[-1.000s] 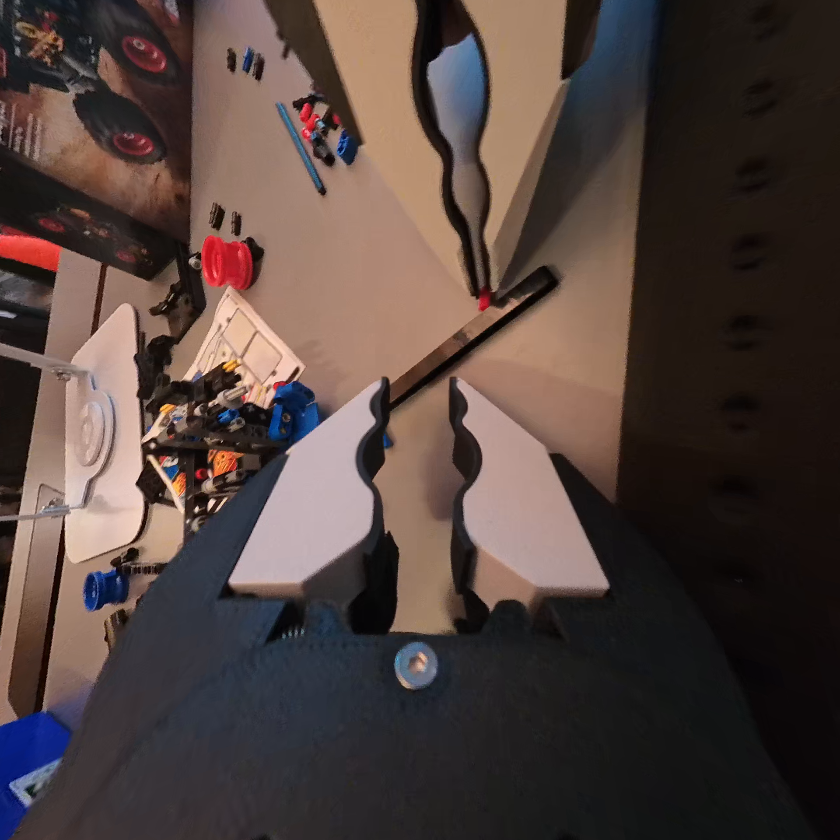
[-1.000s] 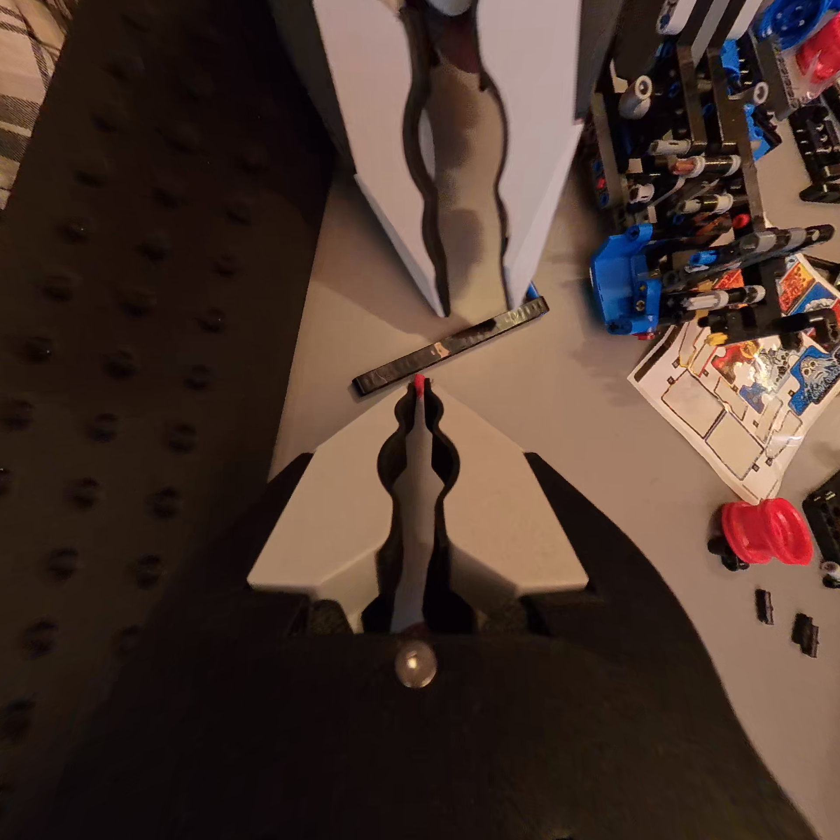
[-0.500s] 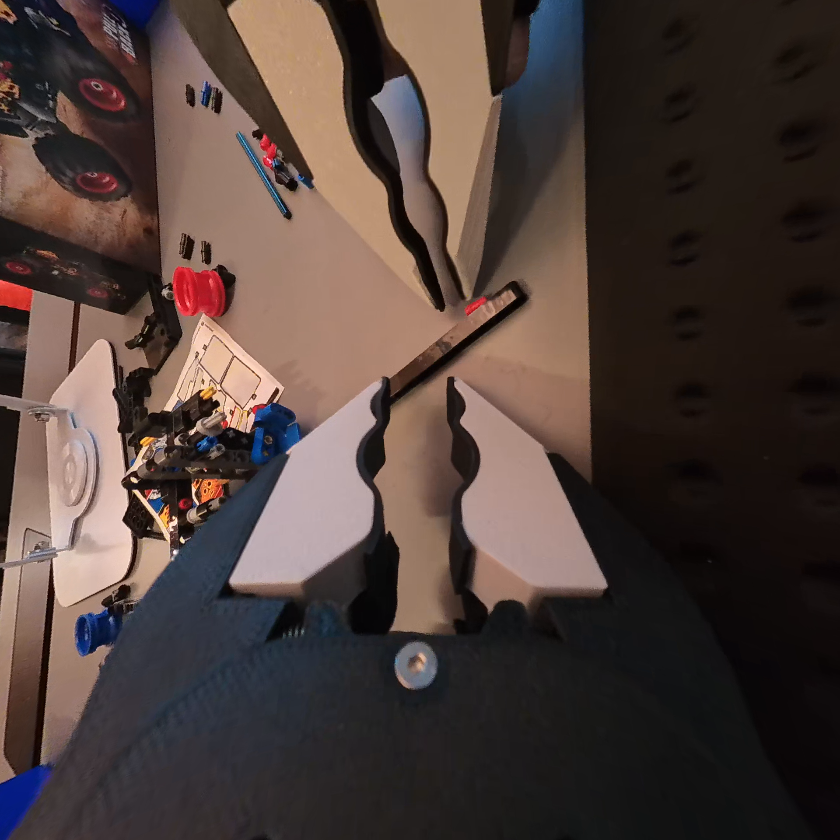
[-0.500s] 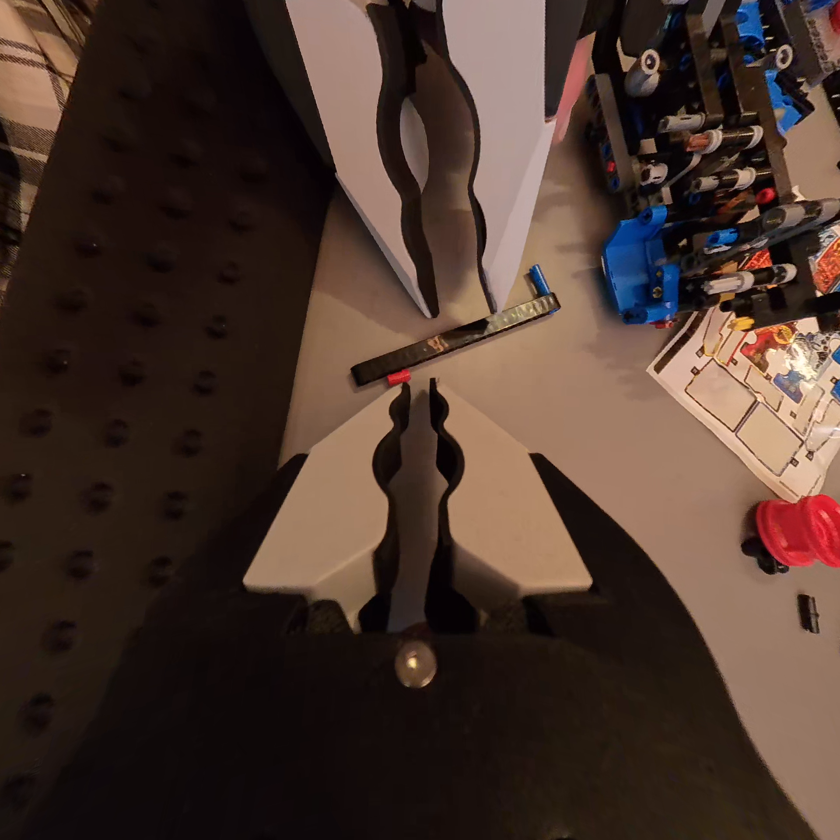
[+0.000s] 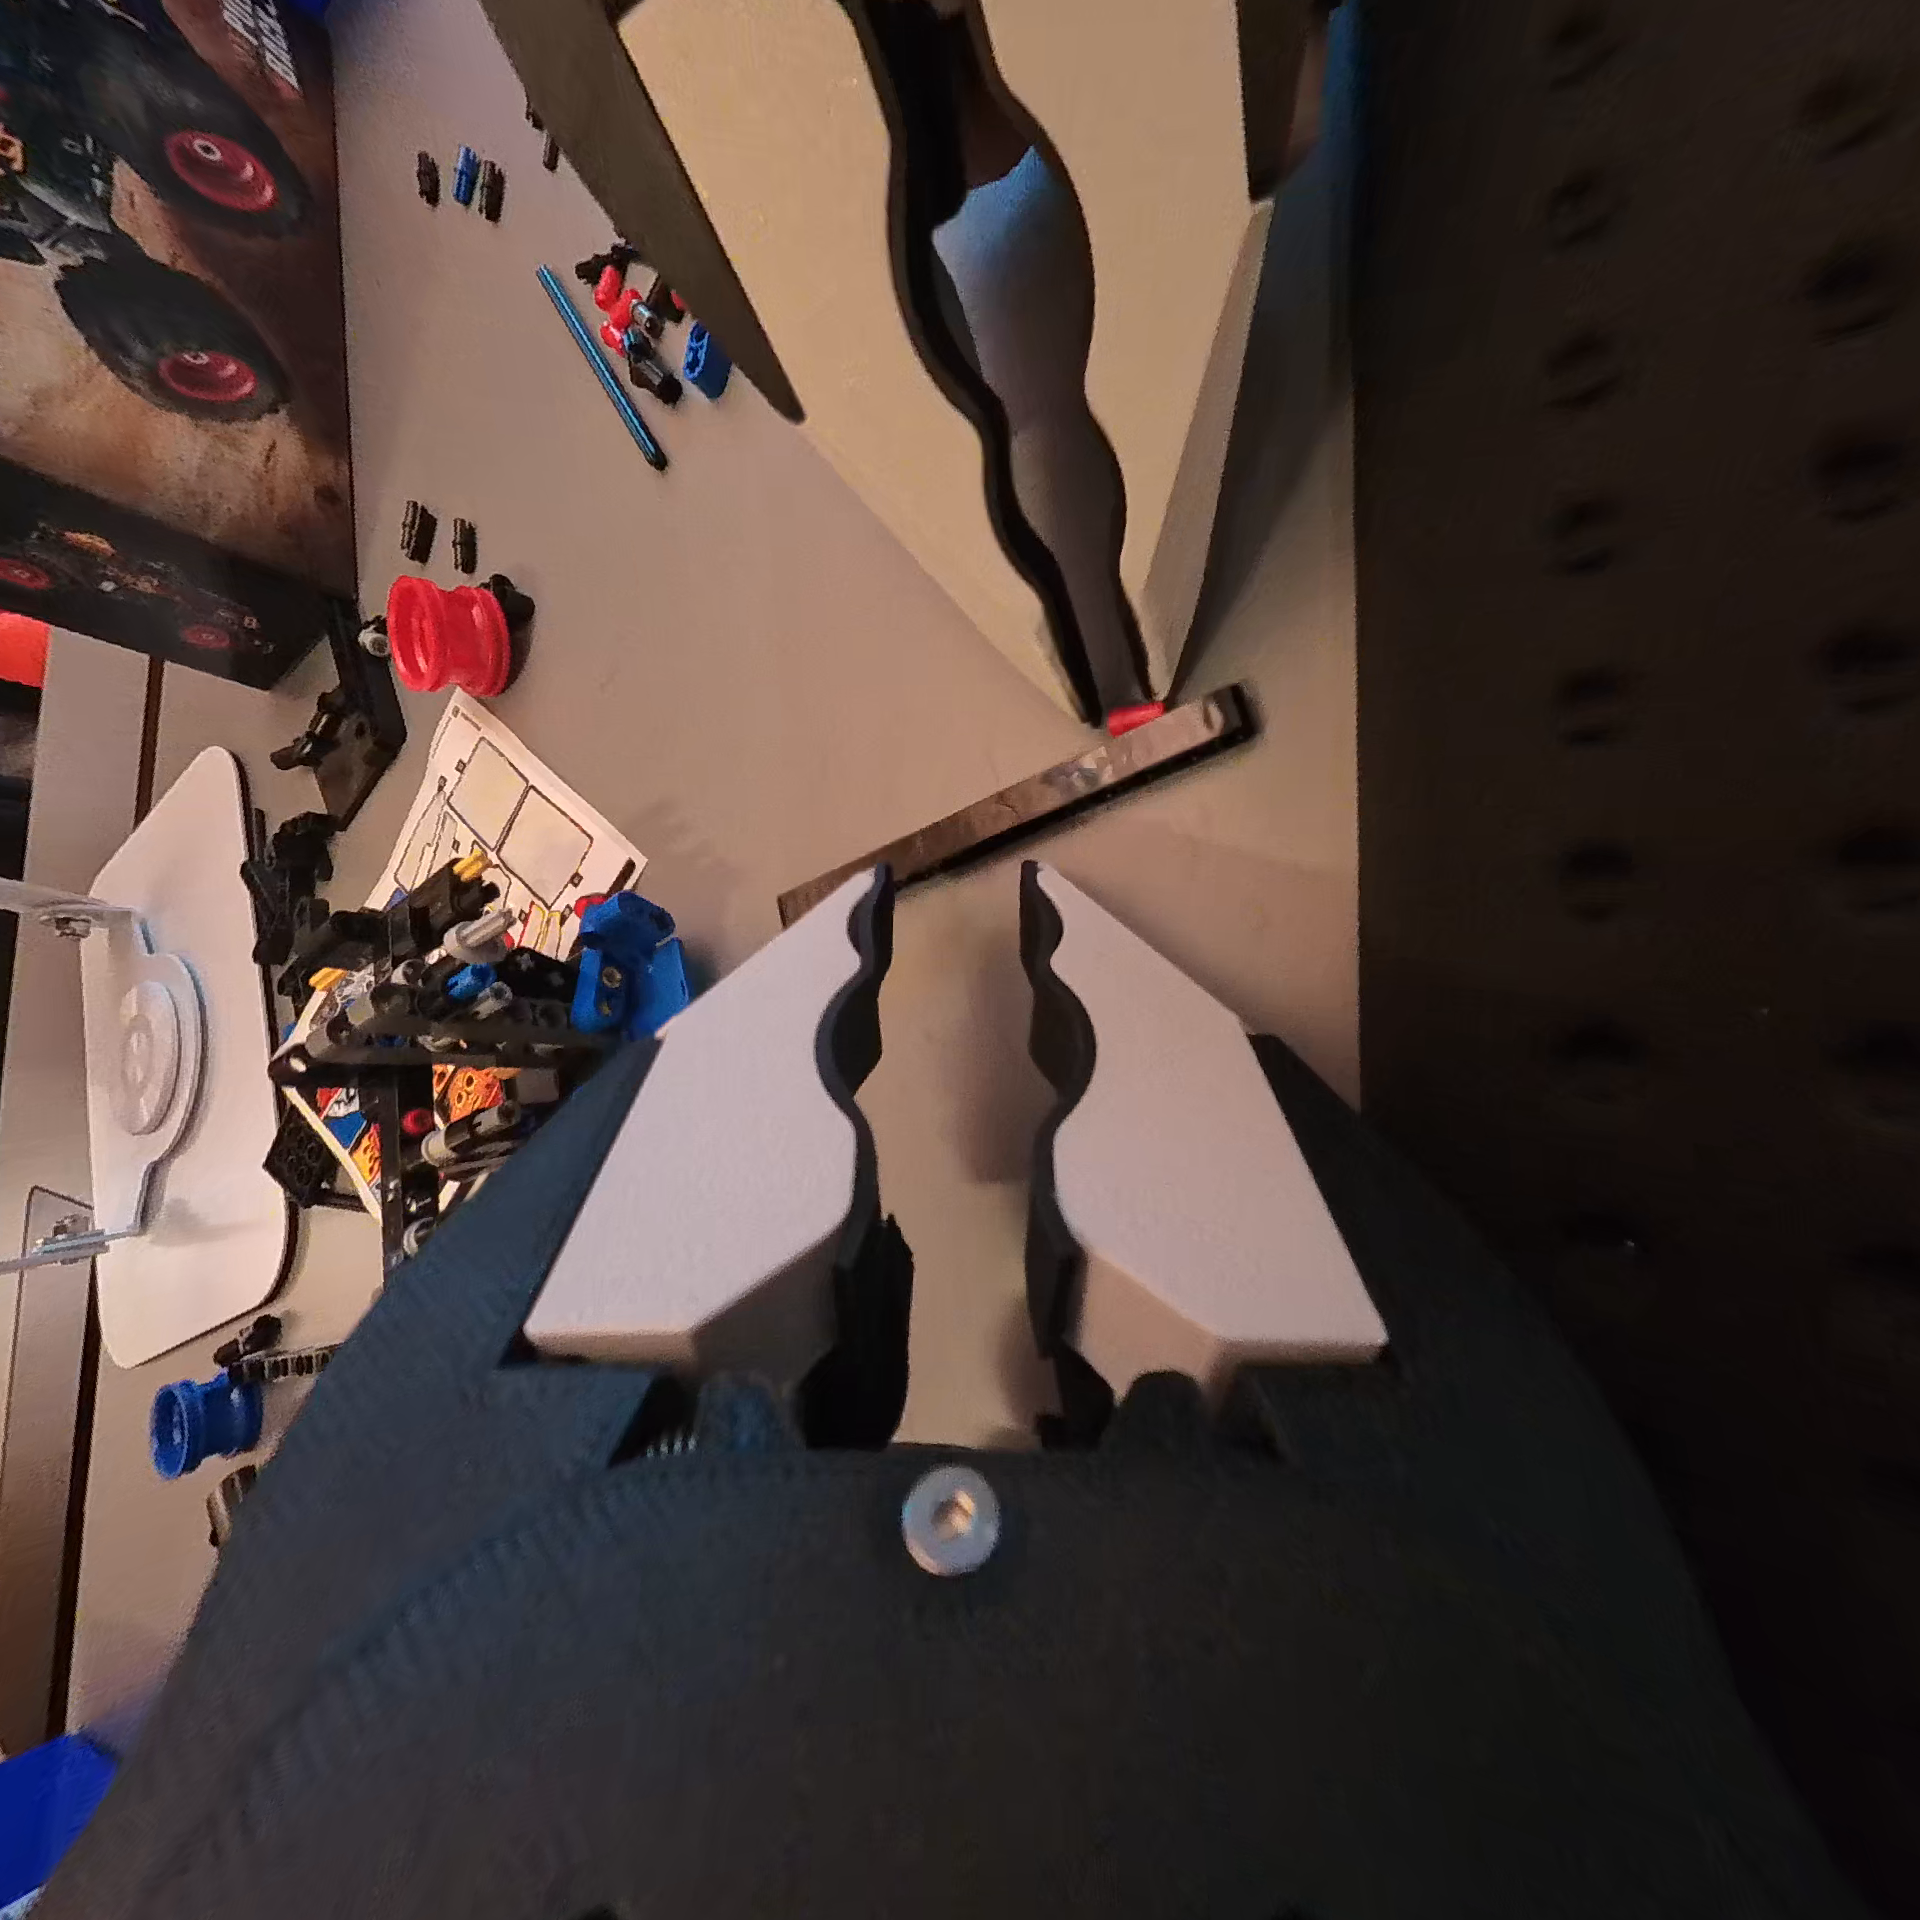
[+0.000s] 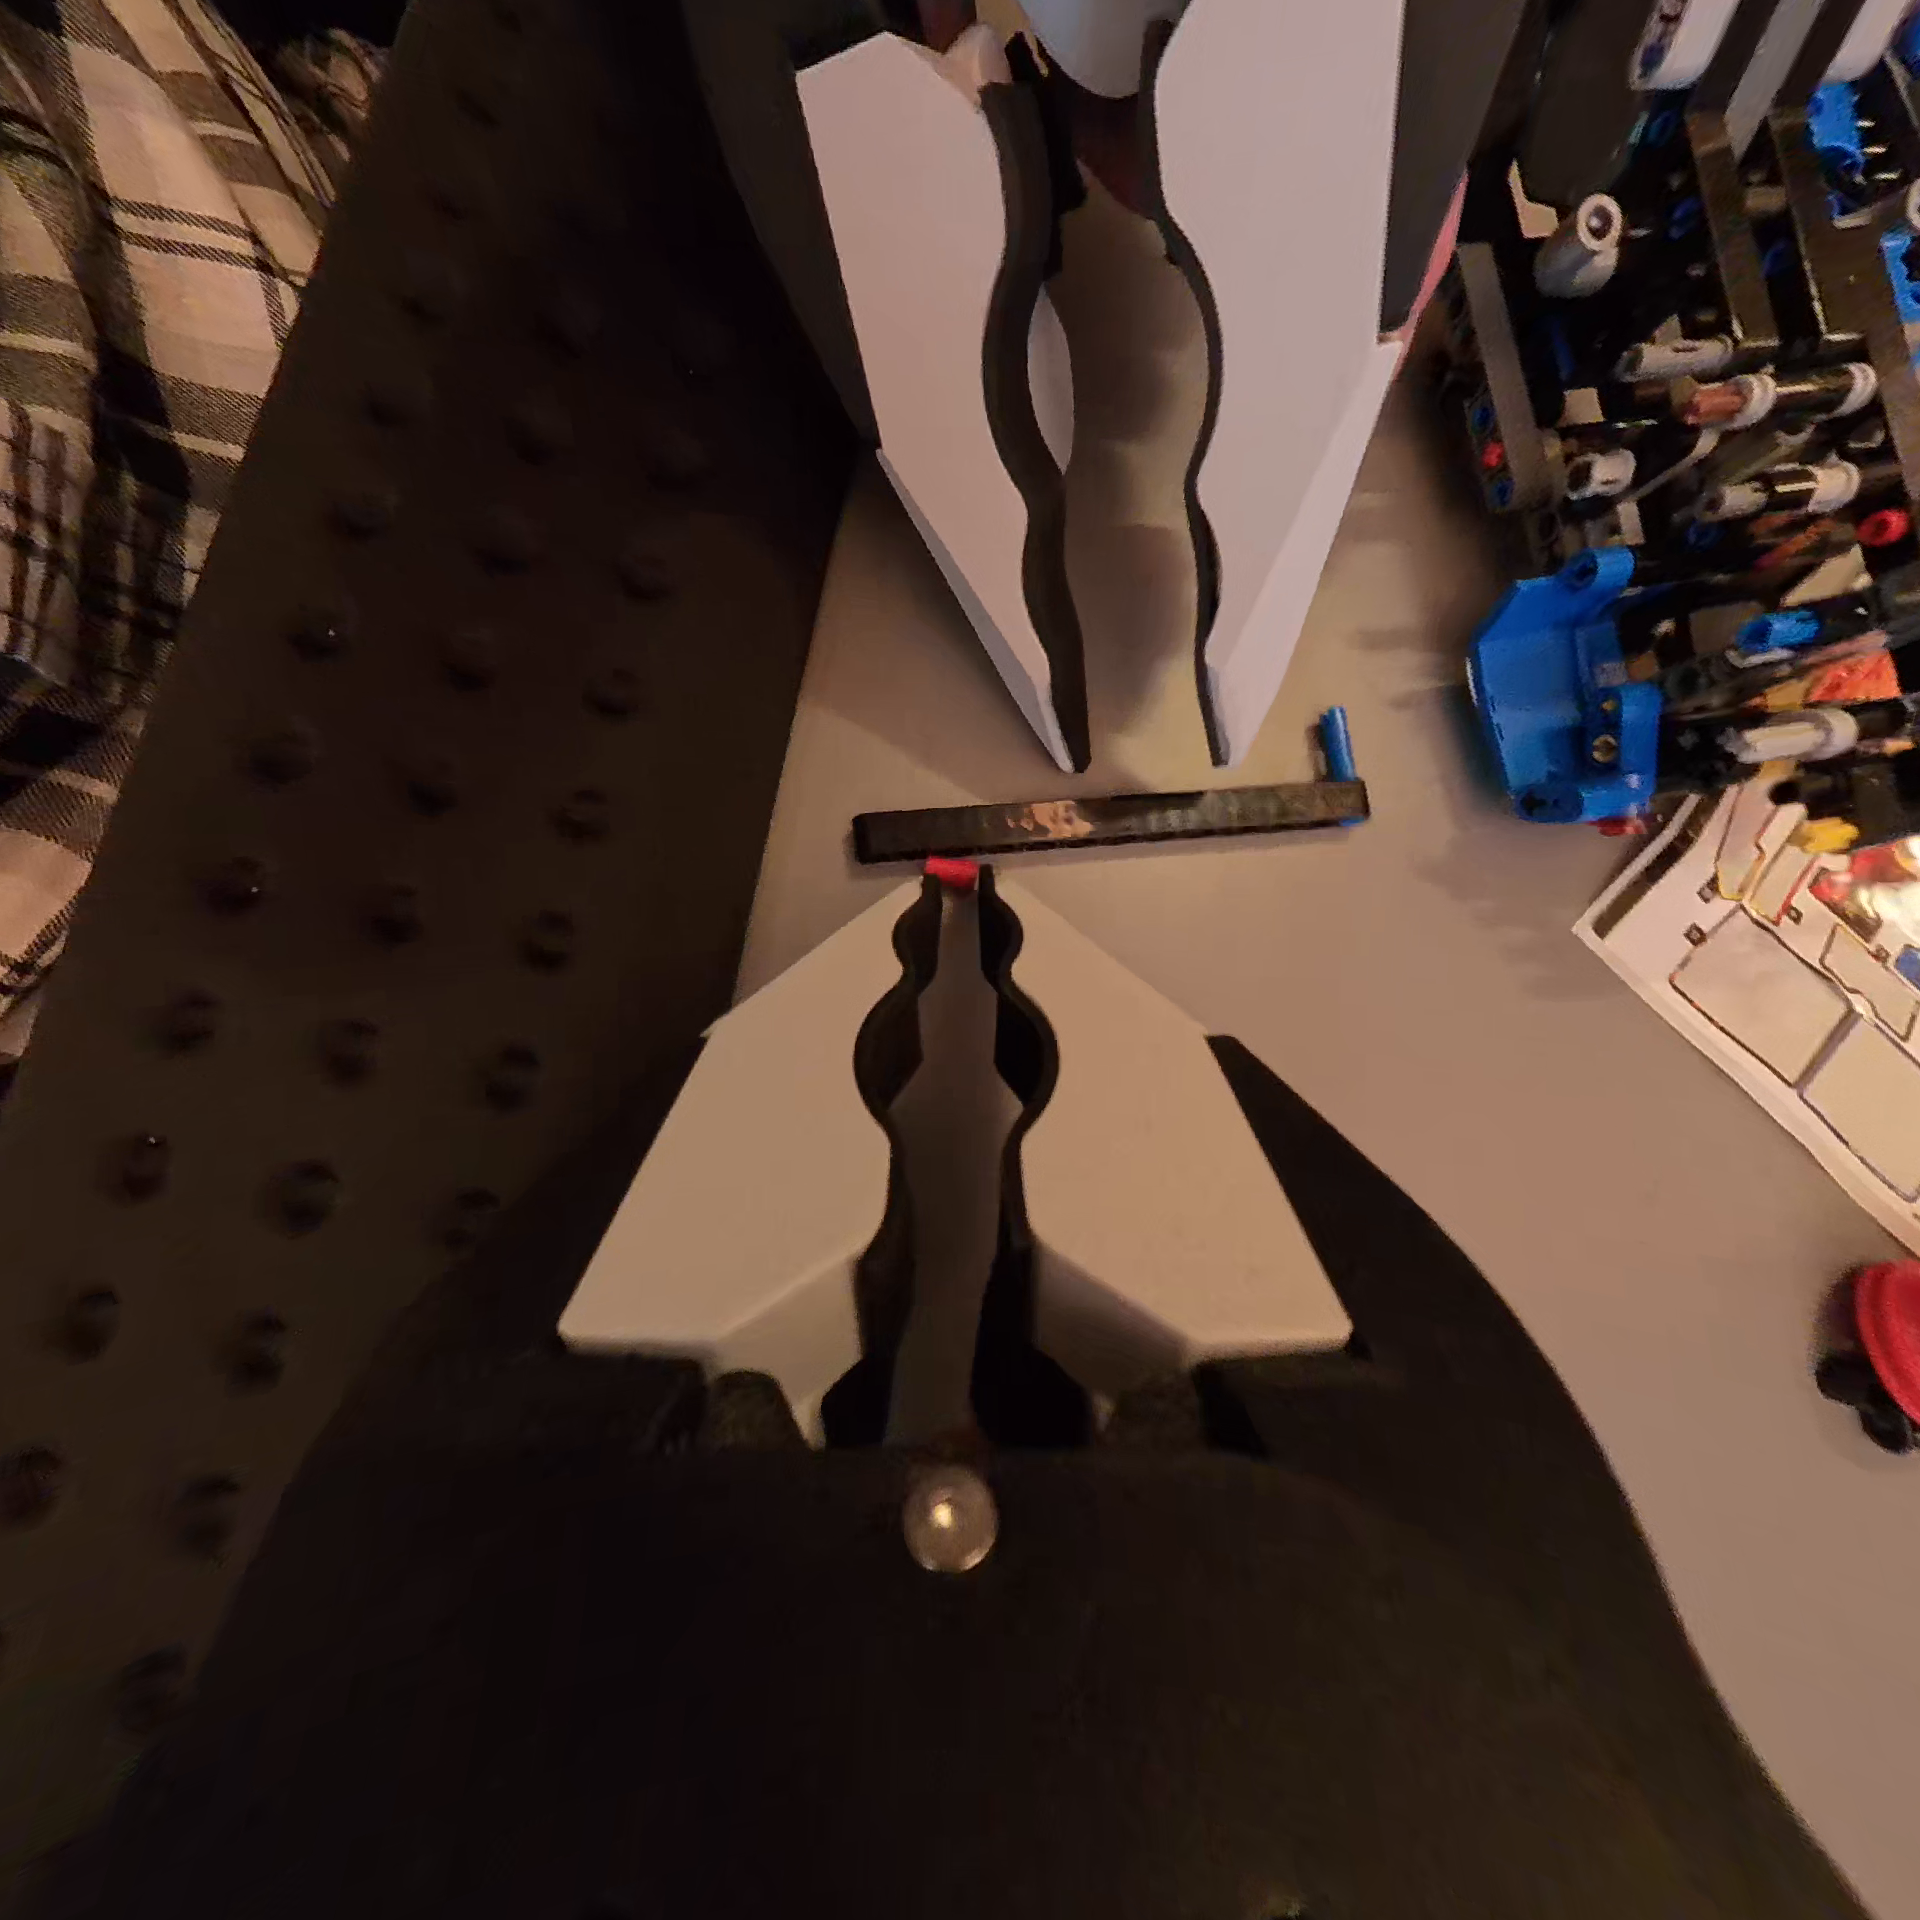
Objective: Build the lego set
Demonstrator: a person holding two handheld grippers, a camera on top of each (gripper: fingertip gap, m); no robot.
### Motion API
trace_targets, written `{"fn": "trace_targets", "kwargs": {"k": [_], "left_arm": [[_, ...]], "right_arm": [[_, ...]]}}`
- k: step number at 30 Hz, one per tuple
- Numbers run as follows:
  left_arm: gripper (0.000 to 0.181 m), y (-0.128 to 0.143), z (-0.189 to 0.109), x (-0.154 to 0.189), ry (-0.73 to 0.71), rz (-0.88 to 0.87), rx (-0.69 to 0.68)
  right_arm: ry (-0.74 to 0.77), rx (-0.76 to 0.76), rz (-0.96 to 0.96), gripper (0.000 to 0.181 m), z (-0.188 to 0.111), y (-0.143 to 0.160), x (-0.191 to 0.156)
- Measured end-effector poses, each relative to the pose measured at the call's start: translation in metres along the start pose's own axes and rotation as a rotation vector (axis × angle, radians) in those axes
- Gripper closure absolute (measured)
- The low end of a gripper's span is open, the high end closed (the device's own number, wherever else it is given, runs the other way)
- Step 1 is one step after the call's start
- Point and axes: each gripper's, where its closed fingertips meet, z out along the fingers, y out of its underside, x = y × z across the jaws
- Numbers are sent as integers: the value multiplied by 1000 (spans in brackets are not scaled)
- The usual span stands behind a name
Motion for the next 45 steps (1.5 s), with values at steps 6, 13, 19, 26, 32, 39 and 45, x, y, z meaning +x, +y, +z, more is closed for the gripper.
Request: {"fn": "trace_targets", "kwargs": {"k": [6,13,19,26,32,39,45], "left_arm": [[158,3,-2,0,10,-10,-8],[158,4,-3,1,-1,-23,-10],[159,5,-3,0,-6,-39,-12],[159,5,-3,0,-7,-47,-9],[159,5,-3,0,-8,-47,-9],[160,4,-2,0,-8,-49,-7],[160,4,-2,1,-8,-47,-7]], "right_arm": [[-26,-4,-16,180,2,-2,-4],[21,-28,31,181,-3,5,5],[94,-48,163,179,-10,14,19],[51,-63,177,169,-11,14,5],[33,-66,184,173,-17,17,7],[6,-88,165,176,-14,17,-1],[1,-68,168,175,-14,18,1]]}}
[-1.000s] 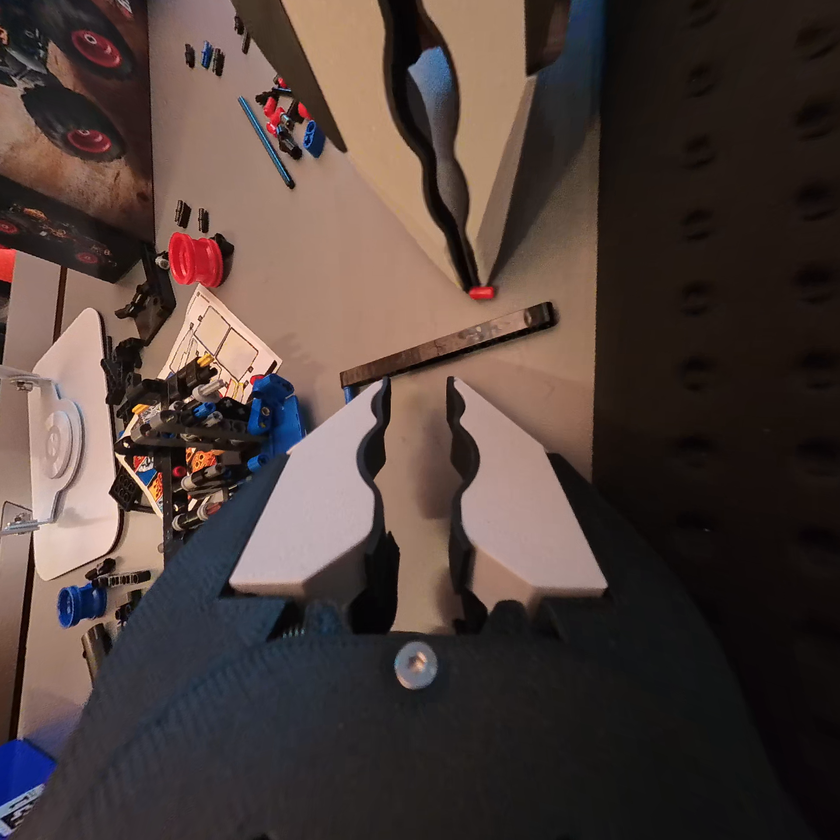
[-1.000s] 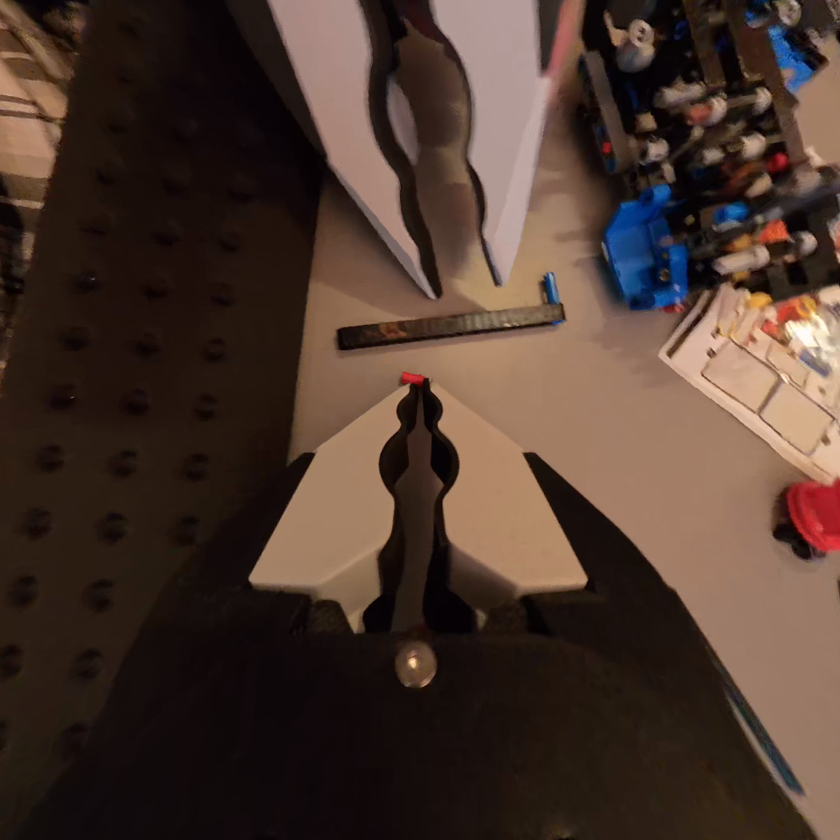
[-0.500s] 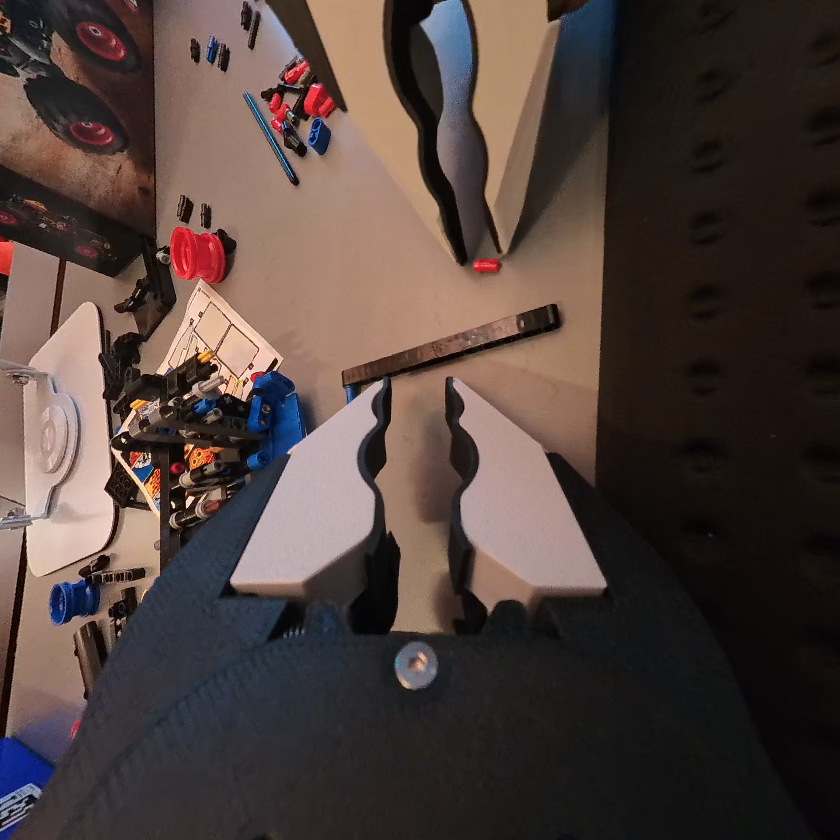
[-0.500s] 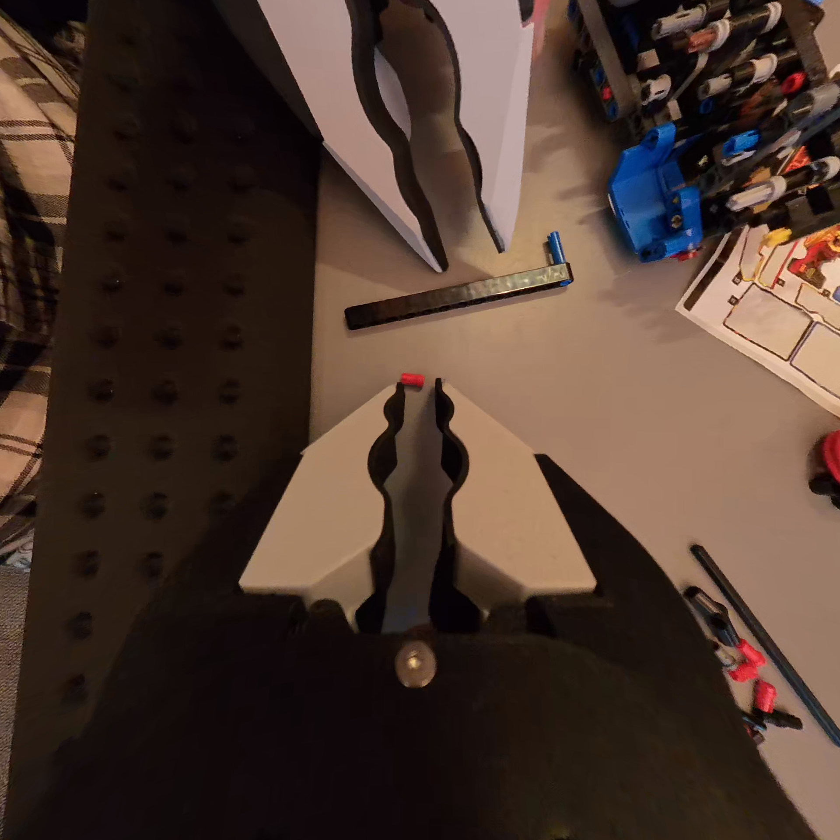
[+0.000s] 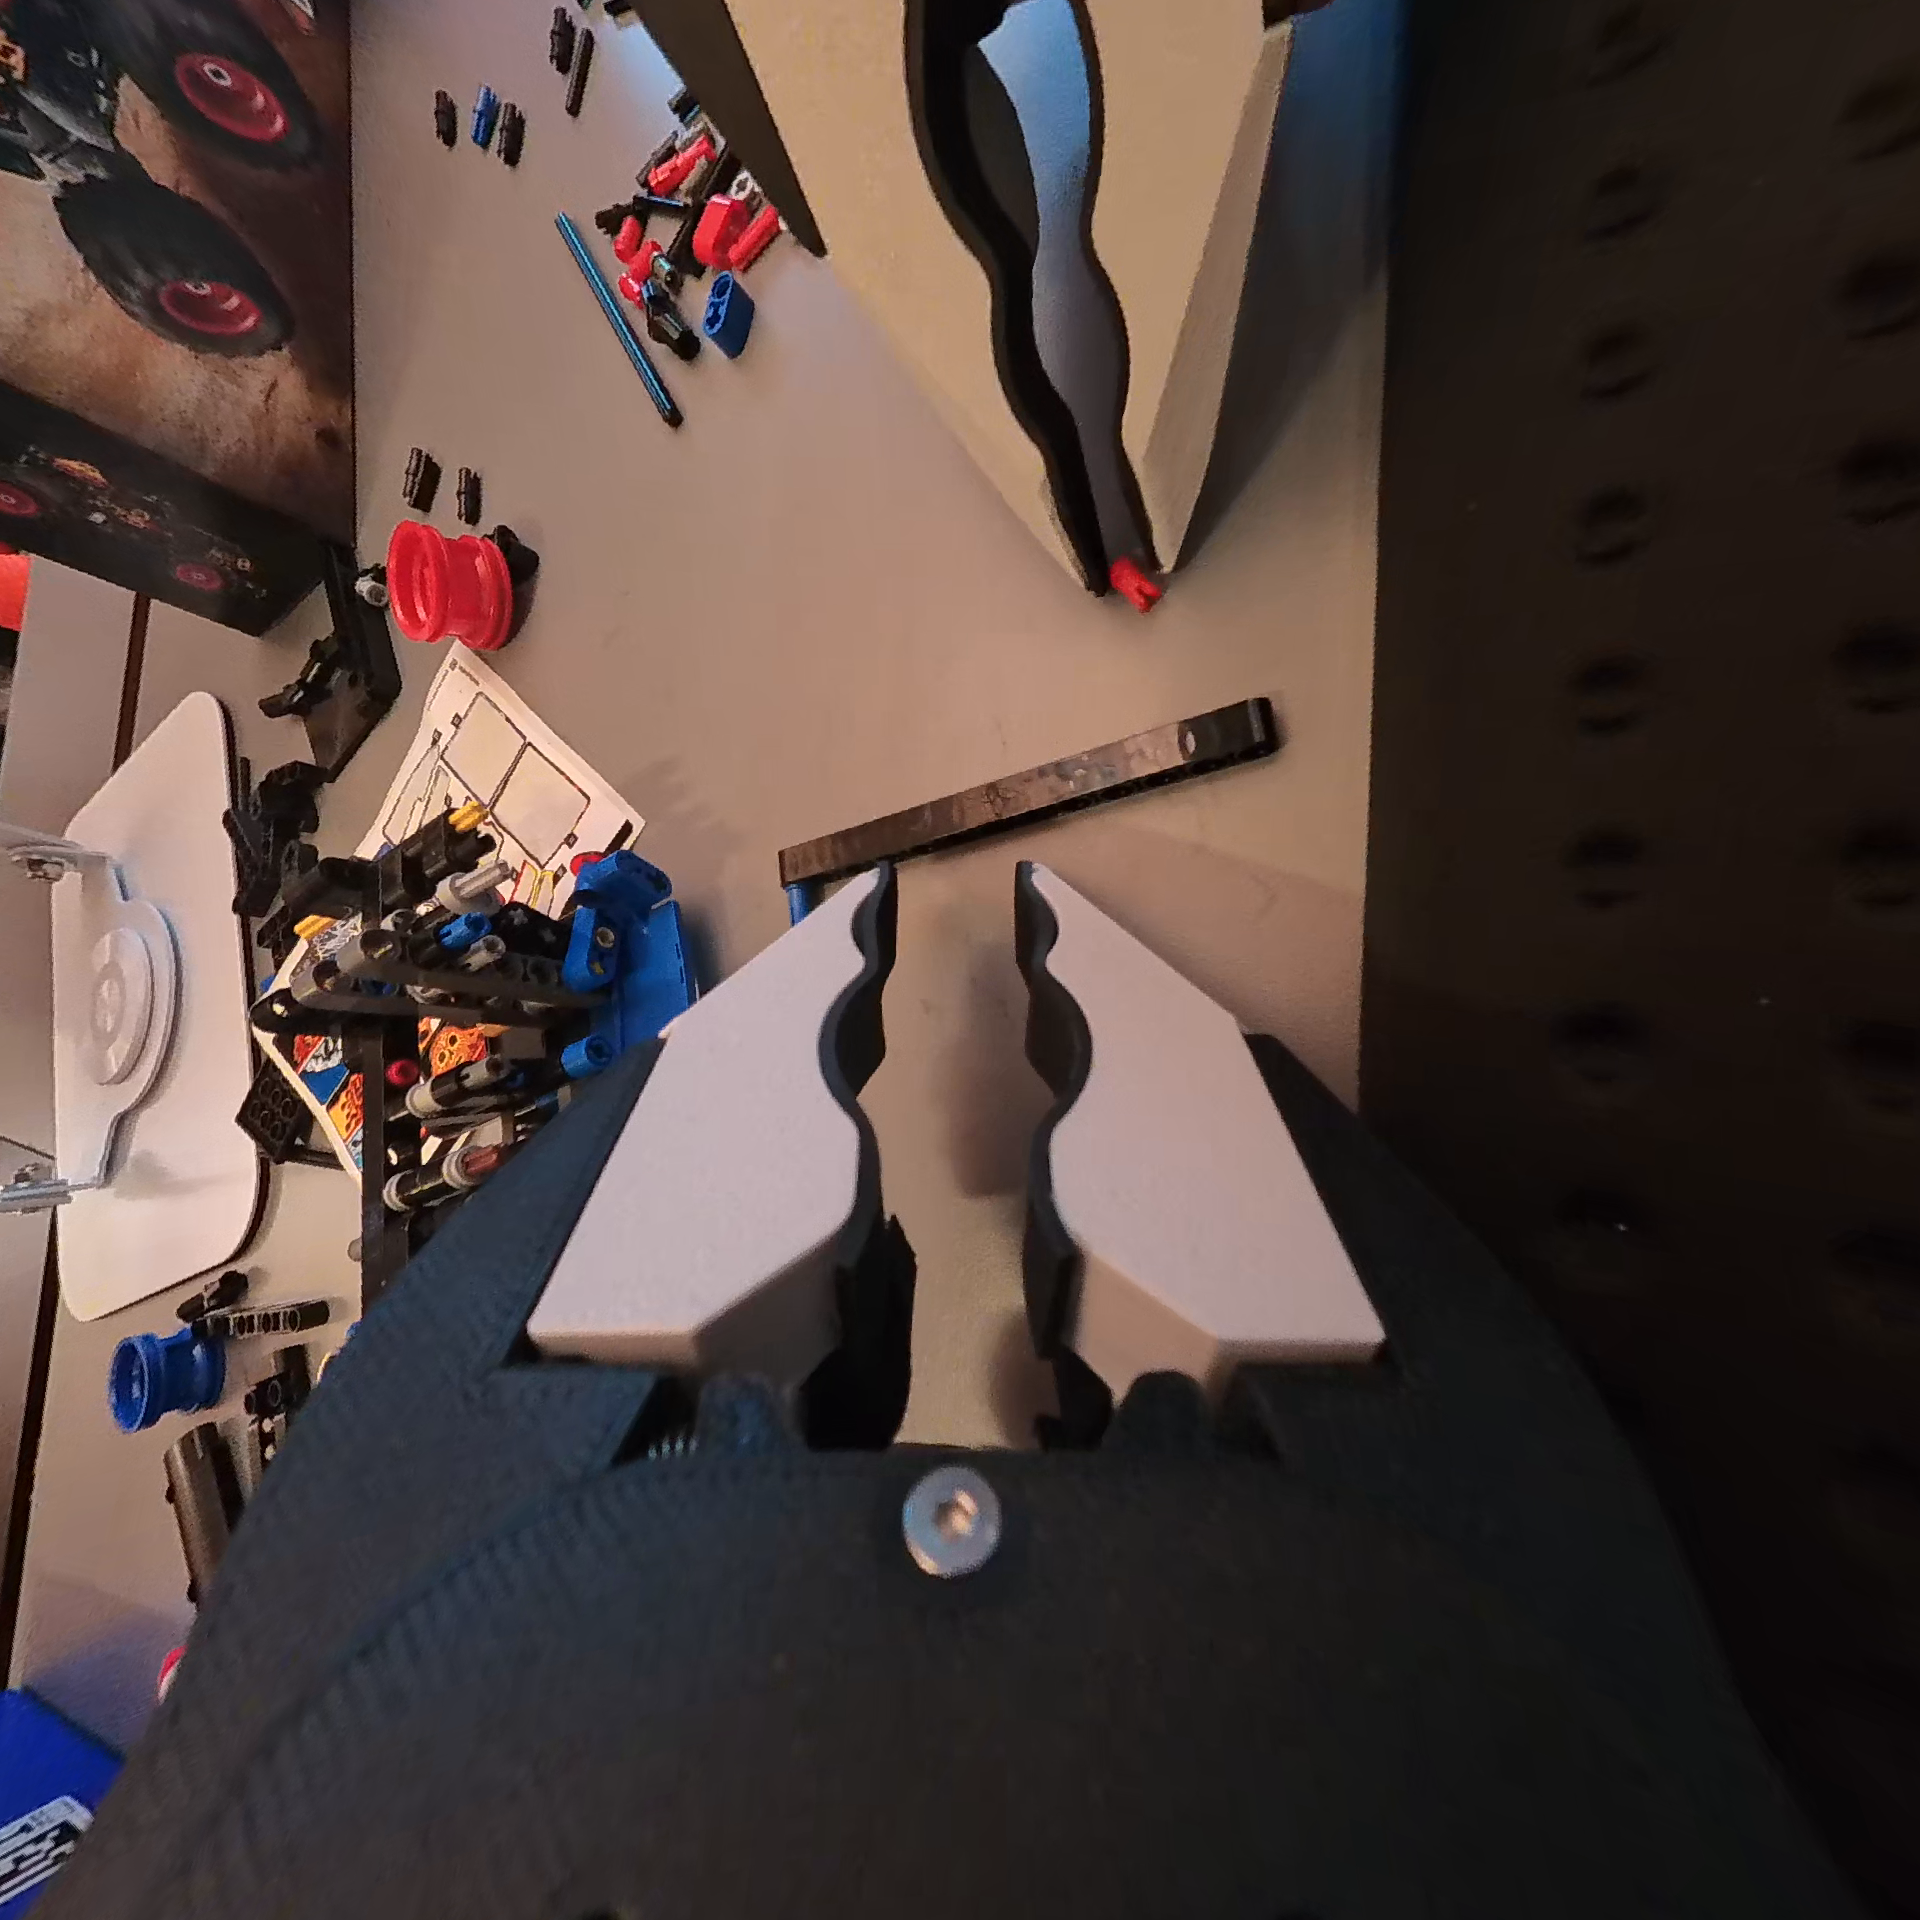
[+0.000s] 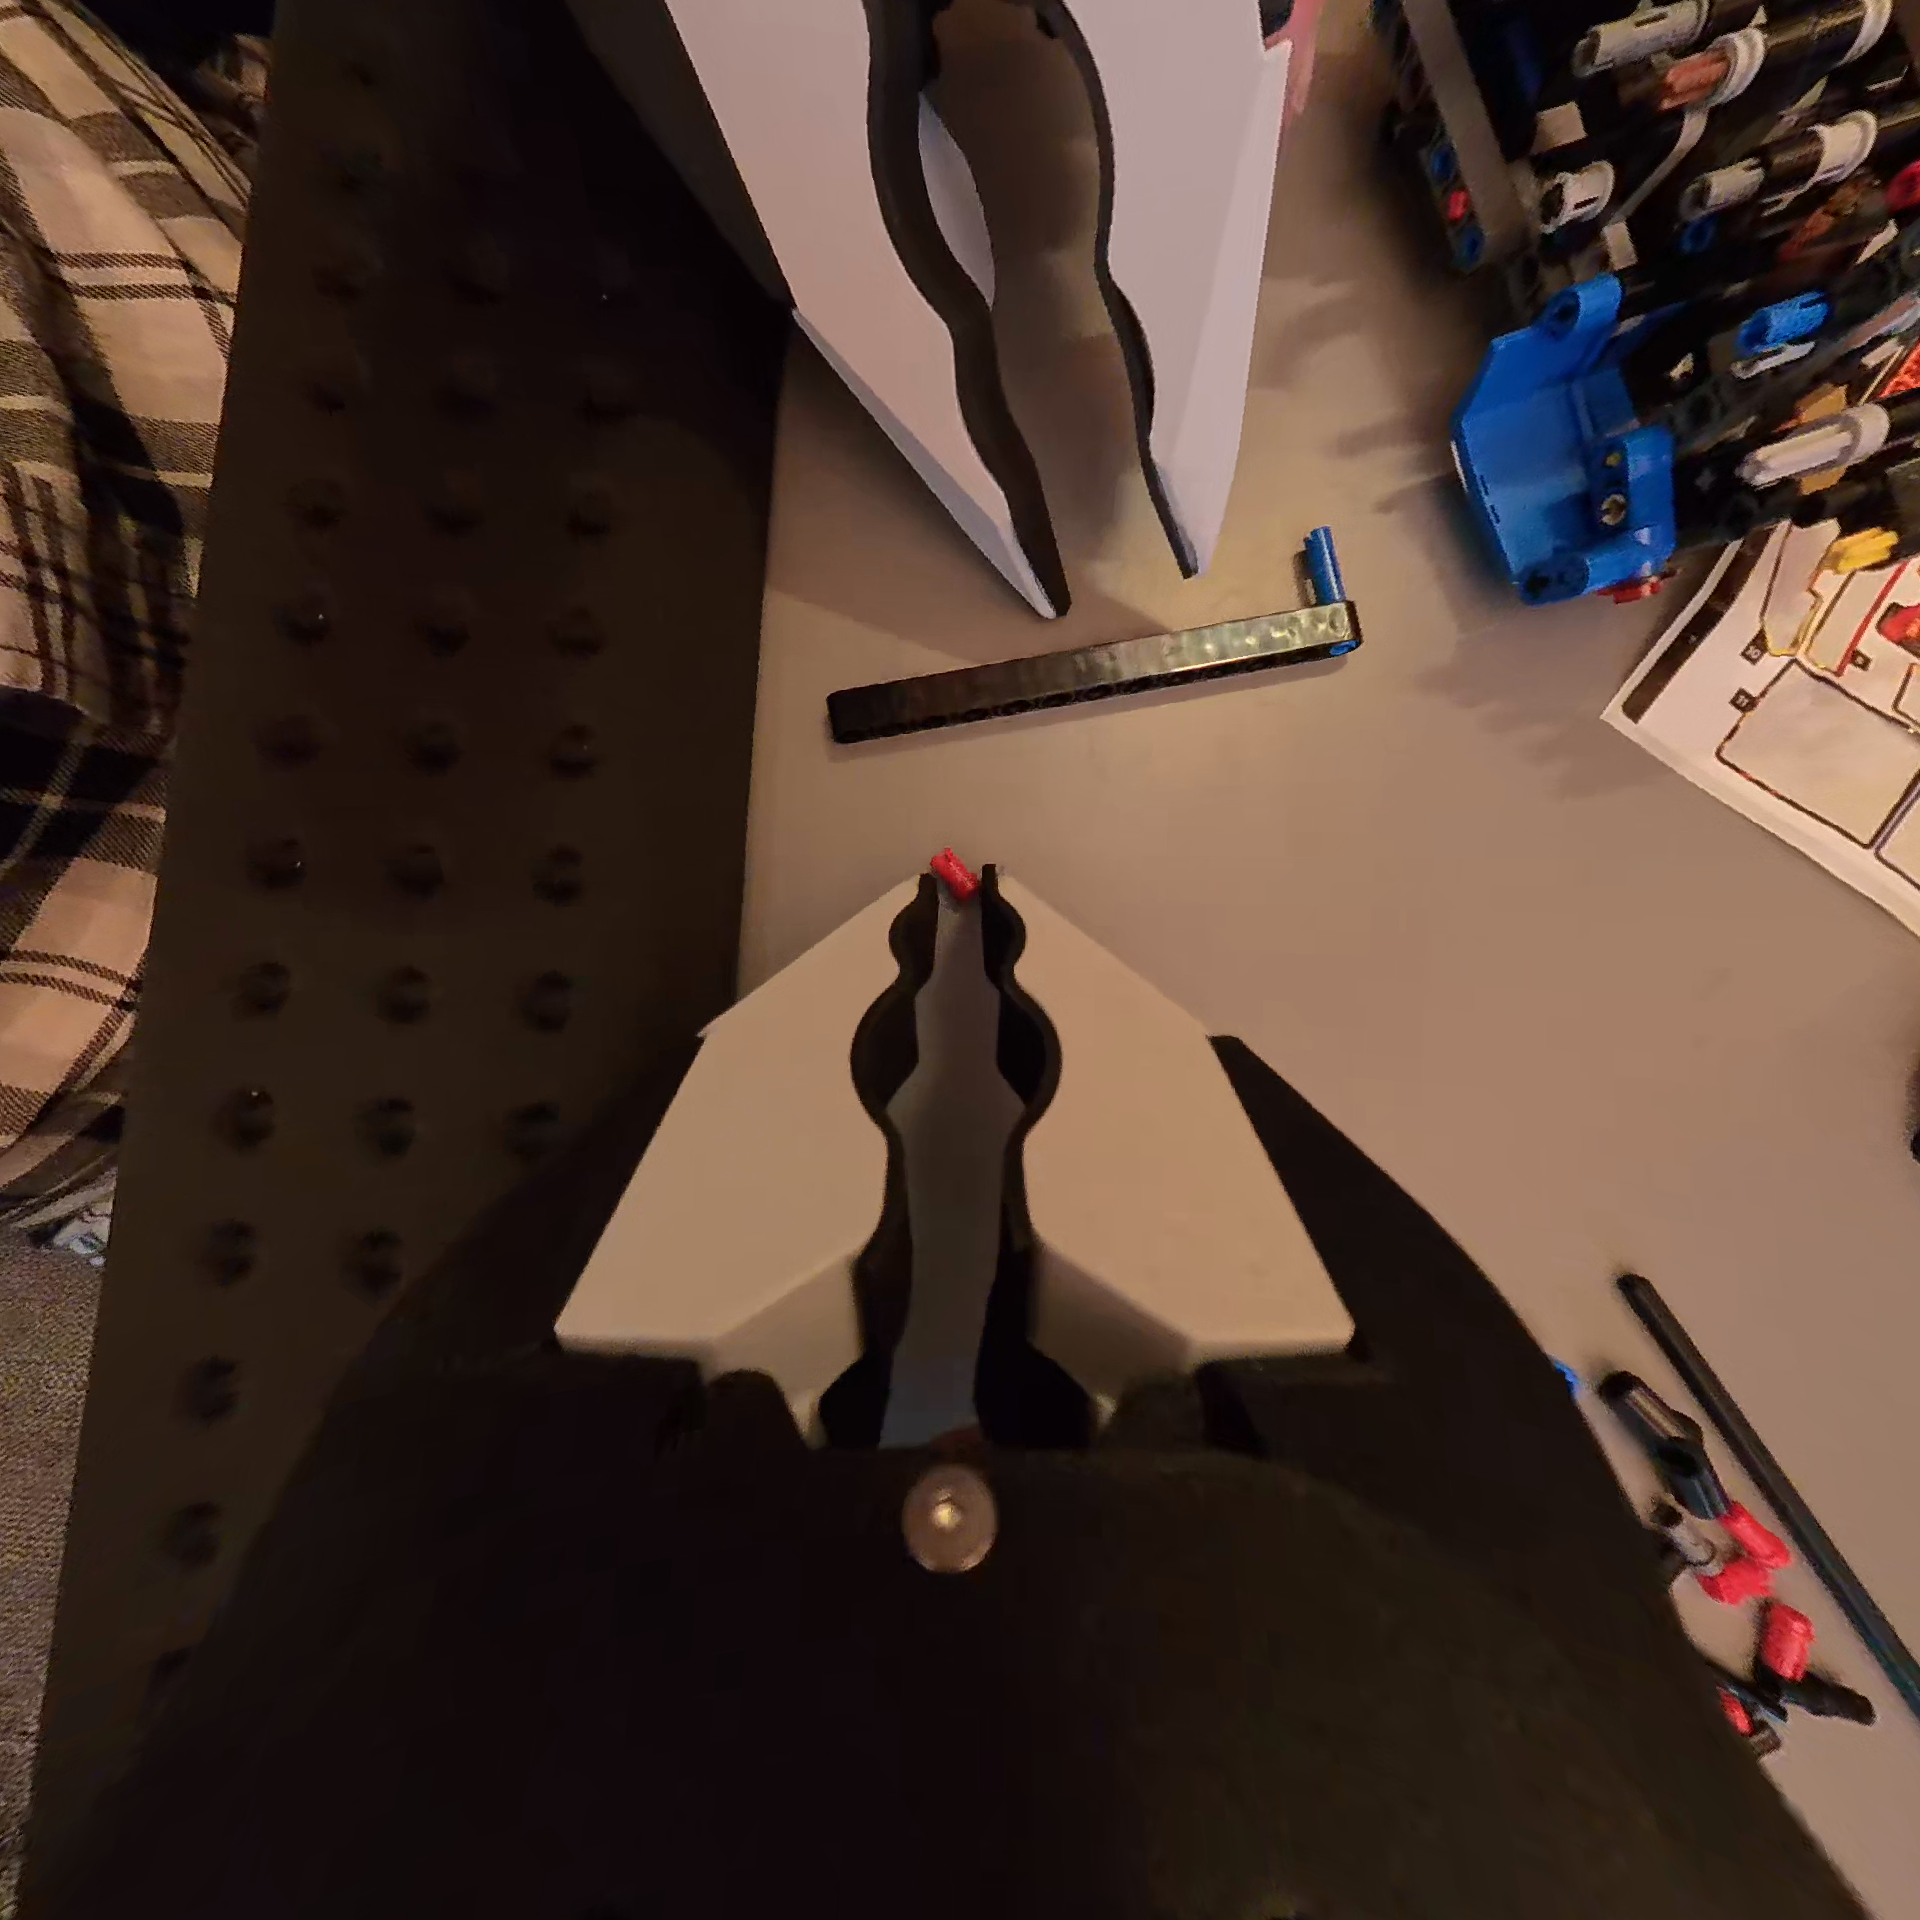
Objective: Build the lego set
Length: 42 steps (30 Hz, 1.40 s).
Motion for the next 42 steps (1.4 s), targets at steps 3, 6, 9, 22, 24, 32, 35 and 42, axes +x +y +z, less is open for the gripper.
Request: {"fn": "trace_targets", "kwargs": {"k": [3,6,9,22,24,32,35,42], "left_arm": [[160,0,0,0,1,0,-1],[160,0,0,0,0,-1,-2],[158,-1,0,-1,-1,-18,-3],[153,-4,0,-2,46,-146,0],[152,-5,-1,-7,44,-156,0],[143,-6,8,-11,107,-177,-23],[138,-4,9,-5,166,-222,-30],[136,-4,5,-3,201,-254,-22]], "right_arm": [[-17,10,-3,177,1,-1,-1],[-32,27,-13,178,2,-2,-2],[-30,42,-11,178,3,-4,-1],[84,73,39,178,8,-11,24],[96,84,42,178,6,-11,26],[105,114,51,178,1,-6,28],[97,118,59,178,0,-4,27],[90,118,60,178,2,-4,26]]}}
